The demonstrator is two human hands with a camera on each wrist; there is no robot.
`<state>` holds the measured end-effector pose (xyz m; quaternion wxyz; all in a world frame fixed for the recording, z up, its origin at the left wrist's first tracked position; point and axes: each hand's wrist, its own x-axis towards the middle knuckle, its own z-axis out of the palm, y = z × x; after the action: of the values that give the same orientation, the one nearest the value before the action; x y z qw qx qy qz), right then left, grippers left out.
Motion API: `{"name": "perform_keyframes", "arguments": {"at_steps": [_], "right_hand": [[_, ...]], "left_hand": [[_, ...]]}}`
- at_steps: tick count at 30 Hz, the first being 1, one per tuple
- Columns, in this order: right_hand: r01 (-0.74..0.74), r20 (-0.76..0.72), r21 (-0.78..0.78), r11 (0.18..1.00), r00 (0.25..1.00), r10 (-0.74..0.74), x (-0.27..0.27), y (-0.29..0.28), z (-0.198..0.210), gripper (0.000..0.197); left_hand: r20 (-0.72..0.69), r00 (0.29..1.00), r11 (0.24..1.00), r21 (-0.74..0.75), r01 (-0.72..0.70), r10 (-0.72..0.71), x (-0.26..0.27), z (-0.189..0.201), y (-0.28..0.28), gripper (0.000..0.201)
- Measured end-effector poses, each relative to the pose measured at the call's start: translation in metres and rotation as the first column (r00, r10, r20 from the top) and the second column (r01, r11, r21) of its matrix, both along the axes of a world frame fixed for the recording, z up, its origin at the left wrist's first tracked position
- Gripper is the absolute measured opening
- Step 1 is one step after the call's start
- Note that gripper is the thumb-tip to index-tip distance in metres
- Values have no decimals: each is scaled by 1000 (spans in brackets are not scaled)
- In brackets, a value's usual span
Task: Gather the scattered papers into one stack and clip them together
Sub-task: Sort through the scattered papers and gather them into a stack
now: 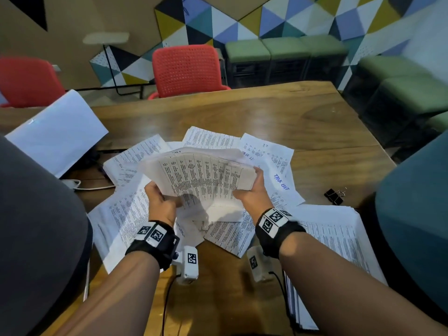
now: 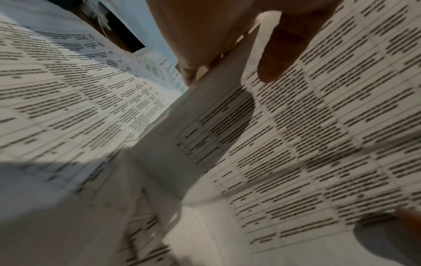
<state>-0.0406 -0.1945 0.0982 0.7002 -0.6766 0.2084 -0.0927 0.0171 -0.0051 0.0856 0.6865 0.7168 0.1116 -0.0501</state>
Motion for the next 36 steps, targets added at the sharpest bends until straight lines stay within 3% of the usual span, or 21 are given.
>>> {"name": "perform_keyframes", "arguments": {"at_steps": [4,6,8,12,15,21,25,28,30,33,36], "right_hand": [[29,124,72,997,992,-38,3,-7,17,73],[2,248,48,999,969,-14,5,-9,37,67],[-29,354,-6,1000,935,29,9,-7,55,52],[45,484,-139,989,875,28,22,2,73,6],[60,484,-62,996,875,-22,29,4,71,10],[8,459,327,945,873,-166,32,-1,61,25],[5,443,372,928,878,-182,36,-4,55,23],[-54,461,214,975,886,-53,29,-3,52,26],[-106,420,-17,994,901,104,19,-1,49,40],[-151,308,-354,923,913,268,10,-1,28,64],[-199,156,-594,779,922,355,3,-7,3,82]], "left_hand": [[27,999,991,-131,-27,31,10,13,-2,79],[91,996,991,-136,1,12,17,17,-2,66],[203,979,994,-102,32,-11,20,23,-4,40],[318,948,995,-89,44,-14,26,30,-5,36],[324,946,994,-108,29,7,30,29,0,31],[283,959,991,-118,66,-30,28,16,8,29],[260,965,988,-137,74,-36,29,14,7,30],[233,971,988,-132,78,-46,33,8,9,33],[202,978,988,-127,83,-57,36,4,9,37],[168,981,992,-68,106,-94,36,-4,8,42],[125,985,993,7,119,-119,36,-13,9,44]]}}
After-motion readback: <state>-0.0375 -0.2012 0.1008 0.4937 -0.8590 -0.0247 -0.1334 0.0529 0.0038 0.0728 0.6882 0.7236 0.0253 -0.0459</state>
